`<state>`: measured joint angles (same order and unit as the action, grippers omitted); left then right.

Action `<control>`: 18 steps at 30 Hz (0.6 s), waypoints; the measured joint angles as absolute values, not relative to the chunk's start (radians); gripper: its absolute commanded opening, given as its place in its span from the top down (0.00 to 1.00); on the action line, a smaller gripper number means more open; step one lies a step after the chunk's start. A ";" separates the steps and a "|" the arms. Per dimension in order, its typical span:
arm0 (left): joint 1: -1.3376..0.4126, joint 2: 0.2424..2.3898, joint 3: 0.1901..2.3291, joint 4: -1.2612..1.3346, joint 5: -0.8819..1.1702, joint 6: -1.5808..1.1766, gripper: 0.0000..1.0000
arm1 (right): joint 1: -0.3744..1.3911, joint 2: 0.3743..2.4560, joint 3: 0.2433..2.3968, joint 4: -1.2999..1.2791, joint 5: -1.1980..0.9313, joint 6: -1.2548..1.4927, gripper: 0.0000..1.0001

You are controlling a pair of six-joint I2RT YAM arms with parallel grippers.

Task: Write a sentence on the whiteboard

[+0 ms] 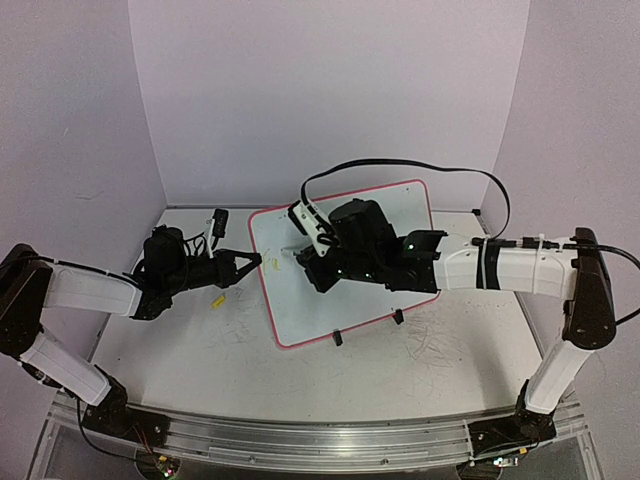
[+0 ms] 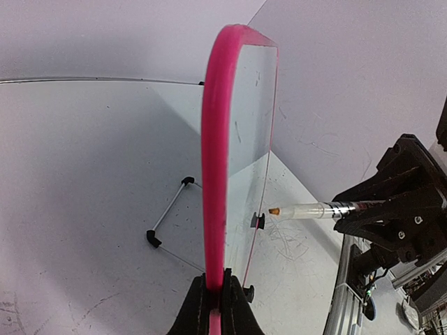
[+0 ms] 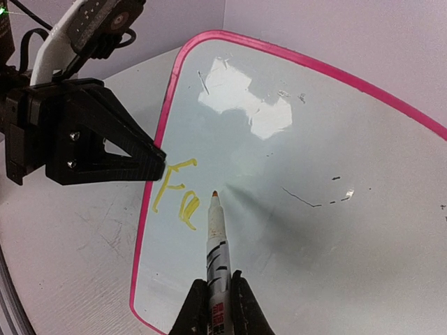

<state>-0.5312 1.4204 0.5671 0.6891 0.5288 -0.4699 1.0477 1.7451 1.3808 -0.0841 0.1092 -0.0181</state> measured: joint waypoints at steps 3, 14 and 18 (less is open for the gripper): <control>-0.531 1.420 0.567 0.689 0.529 -0.470 1.00 | 1.048 1.745 1.381 -0.084 0.114 -0.018 1.00; -0.531 1.420 0.567 0.689 0.530 -0.470 1.00 | 1.048 1.771 1.404 -0.089 0.118 -0.019 1.00; -0.531 1.420 0.567 0.689 0.530 -0.470 1.00 | 1.048 1.785 1.418 -0.092 0.115 -0.019 1.00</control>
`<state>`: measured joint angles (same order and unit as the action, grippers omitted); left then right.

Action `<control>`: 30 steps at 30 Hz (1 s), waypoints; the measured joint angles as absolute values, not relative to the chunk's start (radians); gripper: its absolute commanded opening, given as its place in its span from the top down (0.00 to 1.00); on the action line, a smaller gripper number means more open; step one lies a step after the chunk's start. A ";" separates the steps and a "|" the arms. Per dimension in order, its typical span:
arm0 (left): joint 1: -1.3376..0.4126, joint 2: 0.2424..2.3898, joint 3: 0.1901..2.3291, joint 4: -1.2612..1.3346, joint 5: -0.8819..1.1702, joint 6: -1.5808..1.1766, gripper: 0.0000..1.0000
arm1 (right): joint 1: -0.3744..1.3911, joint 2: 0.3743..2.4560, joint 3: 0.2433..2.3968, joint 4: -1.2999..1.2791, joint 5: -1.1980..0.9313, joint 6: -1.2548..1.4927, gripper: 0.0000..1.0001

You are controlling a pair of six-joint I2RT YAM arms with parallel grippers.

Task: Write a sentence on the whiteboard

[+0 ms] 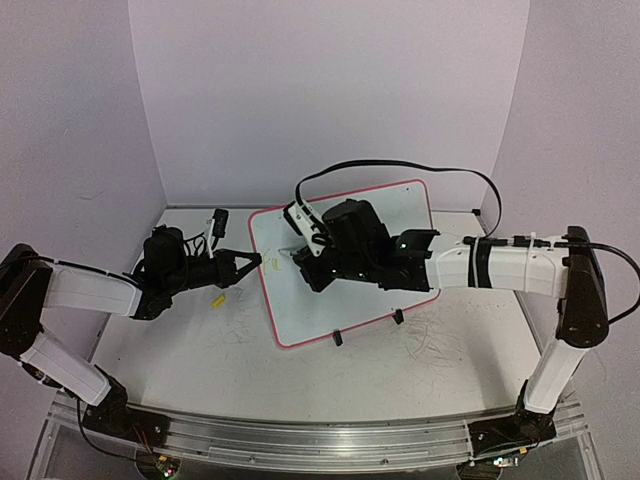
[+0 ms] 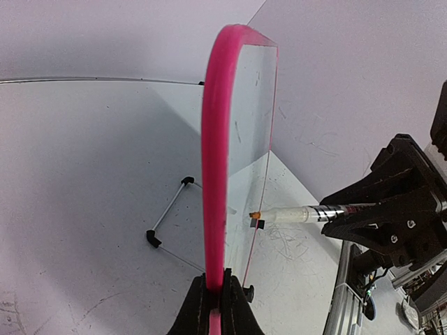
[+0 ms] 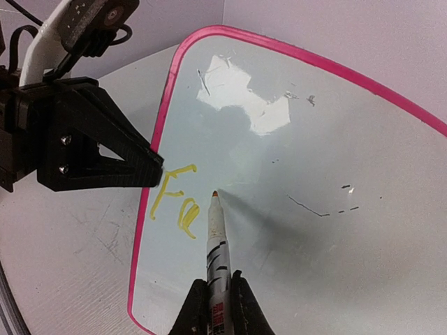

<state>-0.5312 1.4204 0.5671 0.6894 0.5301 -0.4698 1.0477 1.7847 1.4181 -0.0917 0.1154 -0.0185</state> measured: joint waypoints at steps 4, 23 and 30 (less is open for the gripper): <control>-0.531 1.420 0.567 0.689 0.530 -0.469 1.00 | 1.048 1.785 1.420 -0.094 0.115 -0.019 1.00; -0.531 1.420 0.567 0.683 0.524 -0.468 1.00 | 1.050 1.810 1.432 -0.117 0.125 -0.017 1.00; -0.531 1.419 0.567 0.683 0.527 -0.467 1.00 | 1.048 1.772 1.383 -0.114 0.105 -0.017 1.00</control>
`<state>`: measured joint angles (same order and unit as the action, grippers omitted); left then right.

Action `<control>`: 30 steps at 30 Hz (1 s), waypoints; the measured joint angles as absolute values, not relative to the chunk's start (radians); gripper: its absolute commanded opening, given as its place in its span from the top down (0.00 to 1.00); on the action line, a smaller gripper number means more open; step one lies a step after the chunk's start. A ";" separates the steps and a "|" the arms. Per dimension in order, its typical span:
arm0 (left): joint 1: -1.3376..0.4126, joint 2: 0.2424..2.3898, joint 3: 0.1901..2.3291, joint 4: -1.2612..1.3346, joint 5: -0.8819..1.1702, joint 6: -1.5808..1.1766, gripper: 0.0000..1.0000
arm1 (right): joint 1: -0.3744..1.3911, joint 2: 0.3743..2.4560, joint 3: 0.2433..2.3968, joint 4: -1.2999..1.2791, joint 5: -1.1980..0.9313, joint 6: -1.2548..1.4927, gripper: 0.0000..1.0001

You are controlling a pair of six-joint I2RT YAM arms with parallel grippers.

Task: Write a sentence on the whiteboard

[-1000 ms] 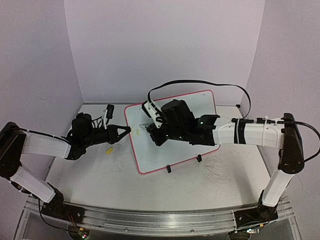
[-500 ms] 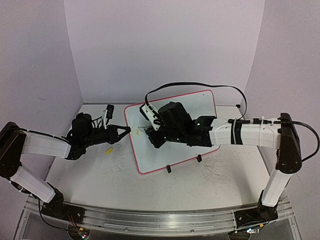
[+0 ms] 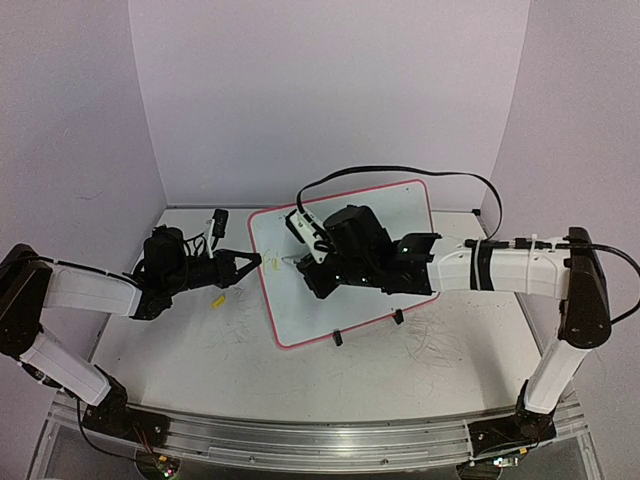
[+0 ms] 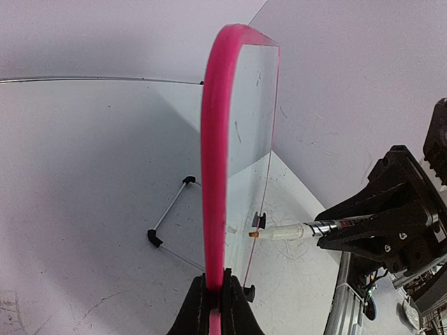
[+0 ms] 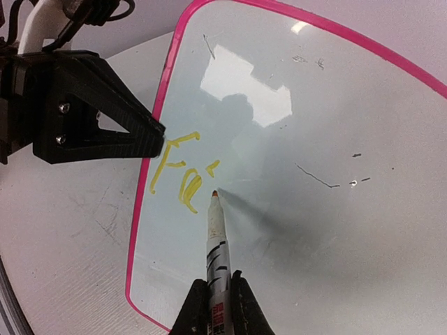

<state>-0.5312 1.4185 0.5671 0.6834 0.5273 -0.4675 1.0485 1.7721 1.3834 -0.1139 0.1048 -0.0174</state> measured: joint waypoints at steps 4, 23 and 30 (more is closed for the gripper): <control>-0.531 1.418 0.567 0.683 0.529 -0.467 1.00 | 1.048 1.772 1.382 -0.115 0.099 -0.017 1.00; -0.531 1.413 0.567 0.681 0.530 -0.467 1.00 | 1.048 1.789 1.397 -0.114 0.111 -0.017 1.00; -0.531 1.413 0.567 0.680 0.529 -0.467 1.00 | 1.049 1.792 1.399 -0.116 0.115 0.003 1.00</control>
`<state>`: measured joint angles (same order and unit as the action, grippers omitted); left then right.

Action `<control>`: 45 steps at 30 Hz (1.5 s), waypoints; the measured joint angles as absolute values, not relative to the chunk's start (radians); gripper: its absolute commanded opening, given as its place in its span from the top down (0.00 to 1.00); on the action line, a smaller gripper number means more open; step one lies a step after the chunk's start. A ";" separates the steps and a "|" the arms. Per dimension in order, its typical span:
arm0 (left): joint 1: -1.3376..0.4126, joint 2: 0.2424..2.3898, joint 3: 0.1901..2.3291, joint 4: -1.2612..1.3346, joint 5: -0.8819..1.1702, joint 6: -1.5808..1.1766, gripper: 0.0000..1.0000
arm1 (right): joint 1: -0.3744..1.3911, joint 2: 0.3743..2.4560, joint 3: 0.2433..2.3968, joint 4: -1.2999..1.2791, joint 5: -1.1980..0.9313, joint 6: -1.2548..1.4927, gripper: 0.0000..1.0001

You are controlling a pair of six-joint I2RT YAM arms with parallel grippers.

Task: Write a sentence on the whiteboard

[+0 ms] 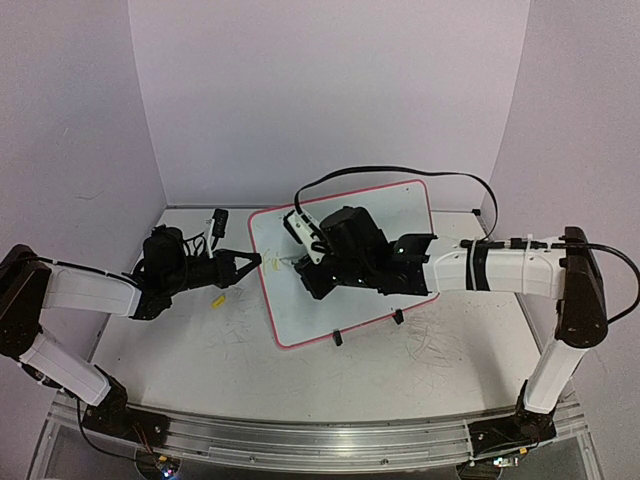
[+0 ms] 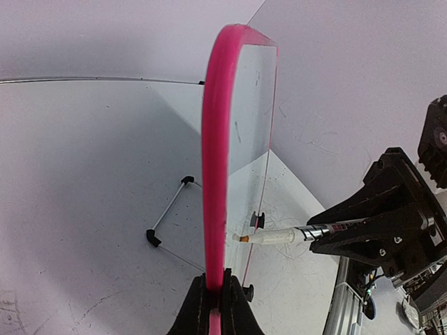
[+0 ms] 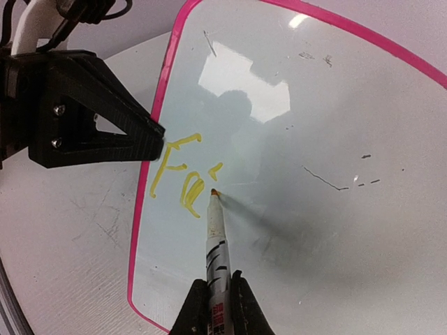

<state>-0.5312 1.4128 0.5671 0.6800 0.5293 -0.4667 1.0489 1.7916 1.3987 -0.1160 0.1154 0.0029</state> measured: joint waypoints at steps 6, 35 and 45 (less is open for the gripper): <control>-0.531 1.413 0.567 0.680 0.529 -0.466 1.00 | 1.049 1.792 1.399 -0.120 0.115 0.013 1.00; -0.531 1.412 0.567 0.678 0.530 -0.464 1.00 | 1.062 1.771 1.358 -0.131 0.103 0.058 1.00; -0.532 1.406 0.567 0.678 0.532 -0.462 1.00 | 1.024 1.745 1.388 -0.124 0.107 0.053 1.00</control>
<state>-0.5320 1.4055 0.5671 0.6781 0.5320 -0.4618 1.0243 1.7451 1.3882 -0.1240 0.1068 0.0530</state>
